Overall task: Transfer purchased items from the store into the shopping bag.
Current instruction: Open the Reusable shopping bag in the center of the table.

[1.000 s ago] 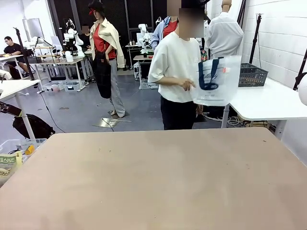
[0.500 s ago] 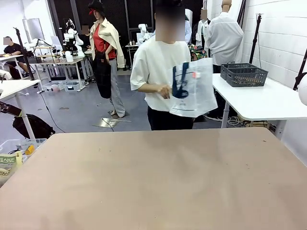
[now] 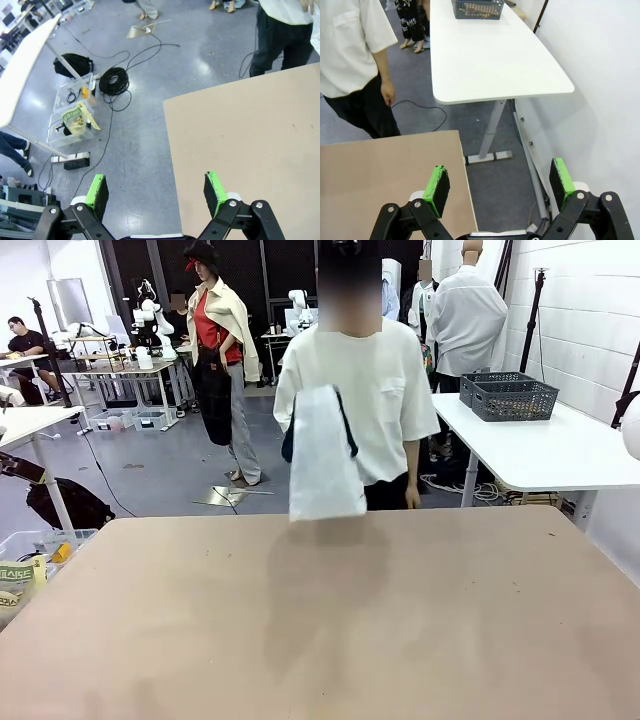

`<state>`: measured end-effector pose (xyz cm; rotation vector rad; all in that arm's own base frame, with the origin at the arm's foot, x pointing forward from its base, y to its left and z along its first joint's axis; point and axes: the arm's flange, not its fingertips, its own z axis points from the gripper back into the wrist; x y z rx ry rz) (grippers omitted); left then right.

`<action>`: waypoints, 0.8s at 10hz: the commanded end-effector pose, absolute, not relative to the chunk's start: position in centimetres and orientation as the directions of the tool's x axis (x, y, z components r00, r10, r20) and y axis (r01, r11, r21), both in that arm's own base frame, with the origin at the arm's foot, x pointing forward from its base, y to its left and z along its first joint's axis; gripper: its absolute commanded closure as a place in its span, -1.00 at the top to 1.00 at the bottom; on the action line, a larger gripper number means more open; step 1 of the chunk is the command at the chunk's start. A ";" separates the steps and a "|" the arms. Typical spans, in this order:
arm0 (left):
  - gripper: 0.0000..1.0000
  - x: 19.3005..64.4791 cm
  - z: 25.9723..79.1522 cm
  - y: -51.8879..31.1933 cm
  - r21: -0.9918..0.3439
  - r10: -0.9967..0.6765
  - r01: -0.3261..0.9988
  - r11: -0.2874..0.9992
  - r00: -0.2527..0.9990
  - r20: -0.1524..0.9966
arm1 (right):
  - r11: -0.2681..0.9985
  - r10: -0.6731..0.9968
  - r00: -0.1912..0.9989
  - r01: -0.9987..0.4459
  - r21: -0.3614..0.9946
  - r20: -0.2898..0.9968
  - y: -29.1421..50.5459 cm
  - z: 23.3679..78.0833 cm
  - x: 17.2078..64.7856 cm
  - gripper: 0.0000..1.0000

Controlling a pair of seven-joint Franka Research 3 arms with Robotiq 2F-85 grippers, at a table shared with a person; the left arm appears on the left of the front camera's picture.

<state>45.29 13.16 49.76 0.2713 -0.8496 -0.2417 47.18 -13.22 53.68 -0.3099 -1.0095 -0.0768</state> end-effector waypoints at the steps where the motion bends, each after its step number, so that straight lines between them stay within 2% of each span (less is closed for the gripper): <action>1: 1.00 45.2 49.8 13.4 0.334 -0.322 0.106 0.937 0.636 0.701 | 0.954 0.091 0.534 0.195 -0.227 0.841 -13.3 53.8 47.1 1.00; 8: 1.00 45.2 49.8 13.4 0.334 -0.322 0.106 0.937 0.636 0.701 | 0.954 0.091 0.534 0.195 -0.227 0.841 -13.3 53.8 47.1 1.00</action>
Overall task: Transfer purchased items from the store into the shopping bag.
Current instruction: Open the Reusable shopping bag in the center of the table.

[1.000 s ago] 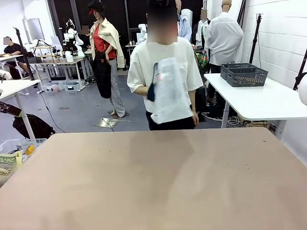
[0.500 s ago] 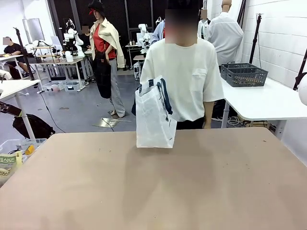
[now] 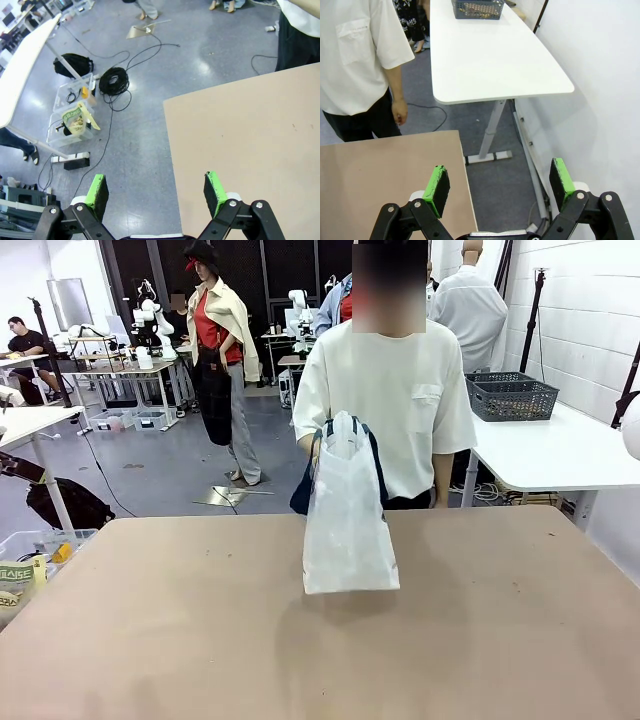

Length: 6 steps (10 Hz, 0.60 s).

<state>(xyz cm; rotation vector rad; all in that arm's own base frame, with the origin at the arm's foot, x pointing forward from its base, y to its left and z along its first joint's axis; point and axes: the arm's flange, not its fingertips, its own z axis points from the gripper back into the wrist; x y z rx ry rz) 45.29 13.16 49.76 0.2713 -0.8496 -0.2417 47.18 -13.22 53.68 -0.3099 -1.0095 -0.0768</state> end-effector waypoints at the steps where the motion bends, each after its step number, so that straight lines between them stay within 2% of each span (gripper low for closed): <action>1: 1.00 45.2 49.8 13.4 0.334 -0.322 0.106 0.937 0.636 0.701 | 0.954 0.091 0.534 0.195 -0.227 0.841 -13.3 53.8 47.1 1.00; 5: 1.00 45.3 49.8 13.2 0.330 -0.316 0.101 0.939 0.637 0.703 | 0.954 0.091 0.534 0.195 -0.227 0.841 -13.3 53.8 47.1 1.00; 6: 1.00 46.4 50.1 10.2 0.339 -0.372 0.175 0.924 0.617 0.694 | 0.954 0.079 0.534 0.206 -0.220 0.842 -13.2 53.7 47.2 1.00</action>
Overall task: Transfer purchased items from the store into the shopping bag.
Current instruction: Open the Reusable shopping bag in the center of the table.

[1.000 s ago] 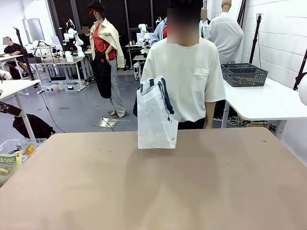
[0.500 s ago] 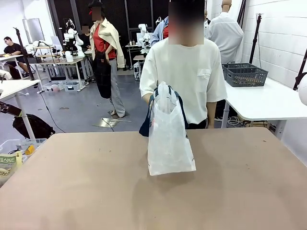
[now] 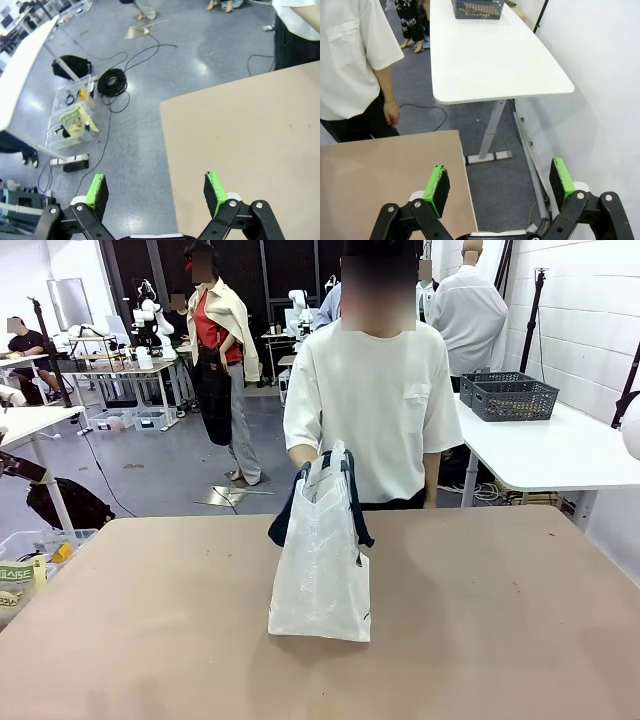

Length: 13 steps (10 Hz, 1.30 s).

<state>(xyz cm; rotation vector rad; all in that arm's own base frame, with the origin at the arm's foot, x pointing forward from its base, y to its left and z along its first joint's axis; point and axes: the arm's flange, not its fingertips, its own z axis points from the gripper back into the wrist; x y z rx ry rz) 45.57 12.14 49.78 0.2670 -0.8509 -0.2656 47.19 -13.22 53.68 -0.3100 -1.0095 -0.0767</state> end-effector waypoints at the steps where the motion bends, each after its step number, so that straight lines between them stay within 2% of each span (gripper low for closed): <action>1: 1.00 47.3 50.9 7.0 0.329 -0.415 0.252 0.910 0.569 0.710 | 0.954 0.118 0.504 0.181 -0.238 0.856 -11.1 55.1 46.7 1.00; 3: 1.00 48.6 53.9 0.1 0.313 -0.468 0.382 0.870 0.436 0.769 | 0.970 0.188 0.438 0.055 -0.235 0.879 -5.4 58.3 45.4 1.00; 5: 1.00 49.9 57.0 -5.8 0.339 -0.508 0.454 0.824 0.327 0.797 | 0.971 0.238 0.395 -0.121 -0.206 0.888 0.3 60.8 44.6 1.00; 7: 1.00 51.0 60.1 -12.2 0.330 -0.519 0.523 0.786 0.269 0.811 | 0.927 0.275 0.402 -0.351 -0.131 0.873 6.3 62.4 43.1 1.00; 9: 1.00 51.9 61.6 -17.9 0.301 -0.530 0.593 0.747 0.256 0.809 | 0.879 0.274 0.421 -0.475 -0.048 0.865 10.7 63.6 42.0 1.00; 10: 1.00 52.1 61.7 -20.7 0.270 -0.517 0.607 0.748 0.277 0.810 | 0.868 0.284 0.418 -0.494 -0.047 0.863 12.3 64.1 41.5 1.00; 11: 1.00 49.5 61.5 -18.2 0.318 -0.514 0.548 0.773 0.249 0.821 | 0.912 0.261 0.391 -0.399 -0.093 0.883 14.0 61.9 42.0 1.00; 13: 1.00 49.5 61.5 -18.2 0.318 -0.514 0.548 0.773 0.249 0.821 | 0.912 0.261 0.391 -0.399 -0.093 0.883 14.0 61.9 42.0 1.00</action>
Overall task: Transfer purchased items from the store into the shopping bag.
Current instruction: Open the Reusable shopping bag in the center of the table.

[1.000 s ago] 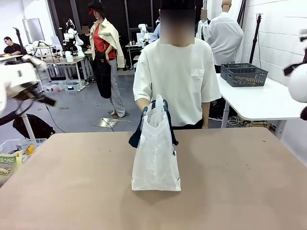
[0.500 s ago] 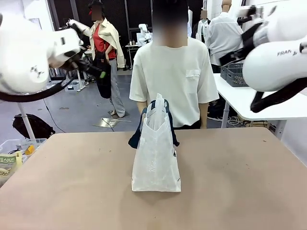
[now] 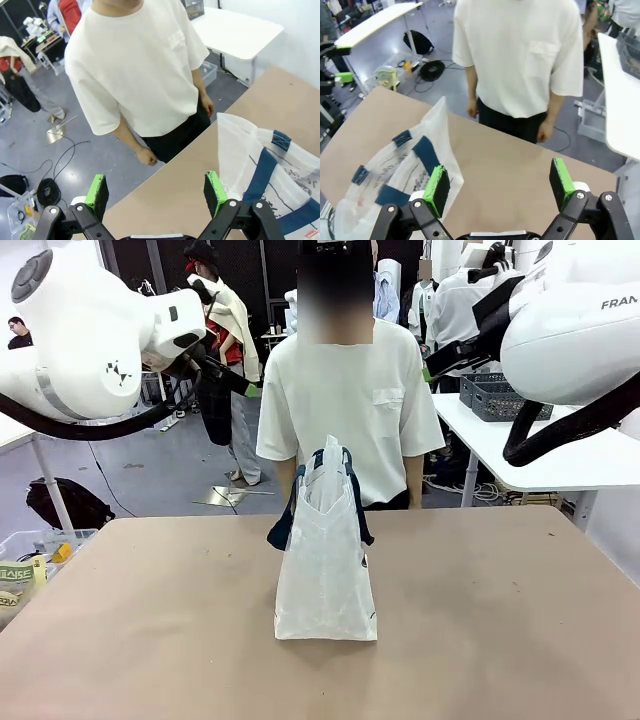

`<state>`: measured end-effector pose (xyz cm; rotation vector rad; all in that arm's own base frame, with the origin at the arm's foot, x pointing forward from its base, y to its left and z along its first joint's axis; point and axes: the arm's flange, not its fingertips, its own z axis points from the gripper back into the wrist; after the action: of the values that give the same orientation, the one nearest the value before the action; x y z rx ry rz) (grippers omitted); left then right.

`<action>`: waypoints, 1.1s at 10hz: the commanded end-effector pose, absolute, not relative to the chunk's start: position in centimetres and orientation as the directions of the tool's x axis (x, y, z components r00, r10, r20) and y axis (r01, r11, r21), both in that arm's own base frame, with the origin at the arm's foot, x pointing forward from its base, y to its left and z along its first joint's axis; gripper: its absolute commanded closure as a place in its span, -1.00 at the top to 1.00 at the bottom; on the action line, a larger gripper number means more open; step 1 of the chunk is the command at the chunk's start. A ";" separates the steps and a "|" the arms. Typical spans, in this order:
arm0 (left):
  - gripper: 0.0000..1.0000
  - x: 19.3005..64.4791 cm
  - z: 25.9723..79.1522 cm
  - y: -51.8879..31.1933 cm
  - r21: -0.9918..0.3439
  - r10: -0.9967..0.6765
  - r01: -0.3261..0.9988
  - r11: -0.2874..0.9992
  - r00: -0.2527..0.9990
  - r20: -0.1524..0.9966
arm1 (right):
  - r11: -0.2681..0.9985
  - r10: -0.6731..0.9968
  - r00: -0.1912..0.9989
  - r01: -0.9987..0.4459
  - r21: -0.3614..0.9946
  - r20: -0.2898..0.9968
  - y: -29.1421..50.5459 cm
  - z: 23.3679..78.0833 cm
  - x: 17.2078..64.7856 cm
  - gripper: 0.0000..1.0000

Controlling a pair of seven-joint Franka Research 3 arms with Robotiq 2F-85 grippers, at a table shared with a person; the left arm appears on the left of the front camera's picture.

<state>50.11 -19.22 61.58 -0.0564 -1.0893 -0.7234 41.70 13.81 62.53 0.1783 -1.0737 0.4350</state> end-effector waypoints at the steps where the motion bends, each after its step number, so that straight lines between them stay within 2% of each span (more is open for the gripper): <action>1: 1.00 50.1 61.5 -20.3 0.300 -0.515 0.574 0.762 0.255 0.819 | 0.892 0.262 0.401 -0.448 -0.061 0.878 14.6 62.8 41.2 1.00; 4: 1.00 50.0 60.7 -25.8 0.300 -0.579 0.645 0.703 0.274 0.767 | 0.865 0.308 0.469 -0.501 -0.038 0.828 19.7 62.5 40.6 1.00; 7: 1.00 50.3 59.9 -31.6 0.305 -0.667 0.714 0.631 0.297 0.684 | 0.843 0.423 0.485 -0.521 -0.136 0.765 24.5 60.6 40.4 1.00; 9: 1.00 50.4 58.6 -34.0 0.311 -0.703 0.732 0.606 0.311 0.639 | 0.838 0.428 0.537 -0.537 -0.097 0.727 27.2 59.1 40.0 1.00; 11: 1.00 50.7 57.8 -35.1 0.280 -0.715 0.759 0.588 0.325 0.620 | 0.833 0.461 0.558 -0.540 -0.121 0.690 29.5 57.8 39.6 1.00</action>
<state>50.13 -34.79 57.07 -0.0703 -0.7996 -0.9747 39.28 28.41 57.54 0.1392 -0.8055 0.6152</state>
